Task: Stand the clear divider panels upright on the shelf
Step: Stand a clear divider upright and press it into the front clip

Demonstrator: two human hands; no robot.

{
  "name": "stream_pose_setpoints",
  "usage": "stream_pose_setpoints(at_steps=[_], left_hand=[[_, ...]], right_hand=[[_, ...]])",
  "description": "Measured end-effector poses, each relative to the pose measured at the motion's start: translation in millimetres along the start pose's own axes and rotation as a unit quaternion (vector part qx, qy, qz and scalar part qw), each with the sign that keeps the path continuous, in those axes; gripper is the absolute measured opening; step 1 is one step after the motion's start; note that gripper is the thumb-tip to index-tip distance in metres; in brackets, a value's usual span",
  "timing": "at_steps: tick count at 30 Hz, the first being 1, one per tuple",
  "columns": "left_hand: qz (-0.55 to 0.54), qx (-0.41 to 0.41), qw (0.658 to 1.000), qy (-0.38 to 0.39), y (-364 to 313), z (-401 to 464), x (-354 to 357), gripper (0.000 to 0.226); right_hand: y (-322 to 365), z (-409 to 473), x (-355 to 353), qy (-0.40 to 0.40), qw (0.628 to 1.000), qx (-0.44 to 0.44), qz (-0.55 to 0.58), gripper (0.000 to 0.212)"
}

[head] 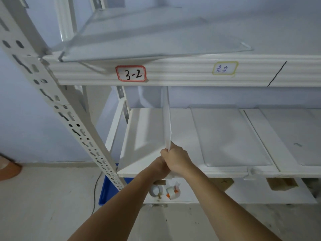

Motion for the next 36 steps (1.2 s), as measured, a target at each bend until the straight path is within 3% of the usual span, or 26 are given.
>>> stream_pose_setpoints(at_steps=[3,5,7,8,11,14,18,21,23,27,31,36], left_hand=[[-0.088,-0.029,0.996,-0.002,4,0,-2,0.027],[-0.084,-0.010,0.996,0.032,5,-5,-5,0.041],[-0.142,-0.005,0.990,-0.005,13,-10,-8,0.047],[-0.151,-0.011,0.988,-0.031,19,-13,-8,0.046],[-0.115,-0.052,0.989,-0.075,38,-25,1,0.033],[-0.162,-0.100,0.979,-0.072,57,-35,22,0.040],[-0.399,-0.225,0.886,-0.069,78,-41,53,0.059],[-0.370,-0.245,0.895,-0.050,82,-37,68,0.065],[-0.398,-0.242,0.881,-0.082,83,-30,73,0.069],[-0.511,-0.237,0.815,-0.135,89,-19,85,0.054],[-0.662,-0.248,0.684,-0.183,91,-13,95,0.040],[-0.686,-0.265,0.646,-0.205,89,-11,100,0.036]], right_hand=[[-10,4,5,-0.017,0.999,-0.034,-0.026,0.049],[-25,6,9,0.021,0.996,-0.043,0.074,0.062],[-46,6,17,0.073,0.970,-0.024,0.232,0.070],[-59,7,22,0.081,0.950,-0.002,0.302,0.068],[-105,16,43,0.032,0.893,0.118,0.433,0.035],[-139,24,73,0.020,0.827,0.254,0.502,0.031],[-151,31,110,0.081,0.785,0.322,0.522,0.047],[-139,40,126,0.112,0.754,0.324,0.561,0.047],[-126,48,132,0.126,0.734,0.314,0.589,0.041],[-115,54,151,0.122,0.719,0.296,0.617,0.043],[-121,55,162,0.086,0.715,0.290,0.631,0.047],[-122,57,164,0.075,0.709,0.287,0.639,0.043]])
Point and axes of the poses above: each hand's wrist, its own z-axis towards the middle knuckle, its own x-axis out of the palm, y = z × x, the point moved 4 cm from there along z, towards the middle knuckle, and after that the axes turned 9 degrees about x, right-handed, at the moved point
